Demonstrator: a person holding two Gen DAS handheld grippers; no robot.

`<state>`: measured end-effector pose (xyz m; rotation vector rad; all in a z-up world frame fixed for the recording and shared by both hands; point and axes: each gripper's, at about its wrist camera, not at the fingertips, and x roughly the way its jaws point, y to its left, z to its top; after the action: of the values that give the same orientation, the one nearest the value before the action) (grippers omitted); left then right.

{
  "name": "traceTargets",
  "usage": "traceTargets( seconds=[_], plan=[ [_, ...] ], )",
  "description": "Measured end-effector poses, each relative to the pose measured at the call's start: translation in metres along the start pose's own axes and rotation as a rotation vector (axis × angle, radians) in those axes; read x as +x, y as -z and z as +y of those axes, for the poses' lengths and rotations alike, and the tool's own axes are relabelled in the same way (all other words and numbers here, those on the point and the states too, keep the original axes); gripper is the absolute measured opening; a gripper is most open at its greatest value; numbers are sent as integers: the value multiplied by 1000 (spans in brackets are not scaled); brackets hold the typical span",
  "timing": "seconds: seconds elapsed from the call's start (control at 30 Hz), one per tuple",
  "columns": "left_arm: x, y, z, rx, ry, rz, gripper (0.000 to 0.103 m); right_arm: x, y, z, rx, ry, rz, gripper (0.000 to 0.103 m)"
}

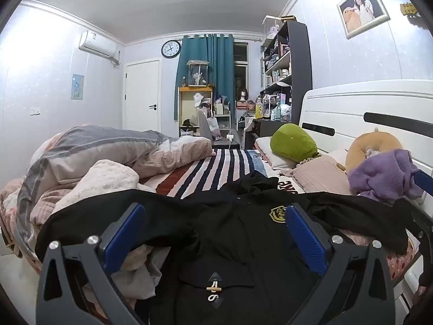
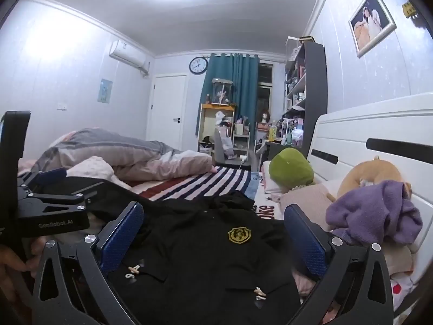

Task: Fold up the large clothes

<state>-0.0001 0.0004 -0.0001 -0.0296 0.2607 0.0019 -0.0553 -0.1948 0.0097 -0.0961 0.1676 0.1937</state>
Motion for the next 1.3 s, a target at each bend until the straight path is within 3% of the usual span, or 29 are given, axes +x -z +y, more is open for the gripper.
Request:
traceTargets(
  seconds=[0.1,1.3],
  plan=[
    [0,0,0,6,0,-6,102,-5,1,3,-27,20,-46,103],
    [0,2,1,-12,15,5,102,2,13,-2,-11,0,-9,103]
  ],
)
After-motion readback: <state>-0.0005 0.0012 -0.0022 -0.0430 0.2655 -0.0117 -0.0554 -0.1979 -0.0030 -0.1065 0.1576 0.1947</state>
